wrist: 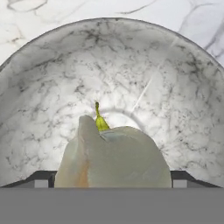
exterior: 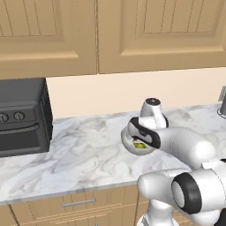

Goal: Take the tangerine, pear, and garlic from the freezer and place them in the bowl on the counter.

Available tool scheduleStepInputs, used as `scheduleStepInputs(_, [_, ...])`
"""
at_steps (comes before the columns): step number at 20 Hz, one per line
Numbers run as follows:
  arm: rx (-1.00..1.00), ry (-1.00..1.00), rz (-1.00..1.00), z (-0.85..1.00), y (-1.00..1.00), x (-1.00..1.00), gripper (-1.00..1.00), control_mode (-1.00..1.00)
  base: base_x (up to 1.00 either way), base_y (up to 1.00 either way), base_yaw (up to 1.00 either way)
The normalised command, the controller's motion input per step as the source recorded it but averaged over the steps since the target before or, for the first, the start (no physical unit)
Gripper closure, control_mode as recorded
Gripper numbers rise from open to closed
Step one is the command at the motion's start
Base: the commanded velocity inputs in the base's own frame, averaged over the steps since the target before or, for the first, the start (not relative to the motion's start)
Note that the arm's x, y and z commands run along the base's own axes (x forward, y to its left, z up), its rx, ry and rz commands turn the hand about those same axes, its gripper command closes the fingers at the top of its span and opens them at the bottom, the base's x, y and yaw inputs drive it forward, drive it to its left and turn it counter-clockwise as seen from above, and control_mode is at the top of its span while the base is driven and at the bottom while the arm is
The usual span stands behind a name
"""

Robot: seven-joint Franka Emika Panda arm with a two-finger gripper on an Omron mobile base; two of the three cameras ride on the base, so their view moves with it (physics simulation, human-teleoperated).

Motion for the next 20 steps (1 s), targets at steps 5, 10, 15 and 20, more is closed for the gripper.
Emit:
scheduleStepInputs(5, [0.0, 0.09, 0.0, -0.39, 0.0, 0.31, -1.0, -1.0, 0.0, 0.0, 0.0])
scheduleStepInputs(10, [0.0, 0.02, 0.0, -0.11, 0.0, 0.07, -1.0, -1.0, 0.0, 0.0, 0.0])
scheduleStepInputs(15, [0.0, 0.0, 0.0, 0.01, 0.0, 0.0, -1.0, -1.0, 0.0, 0.0, 0.0])
scheduleStepInputs(20, [0.0, -0.12, 0.0, 0.22, 0.0, -0.33, -1.0, -1.0, 0.0, 0.0, 0.0])
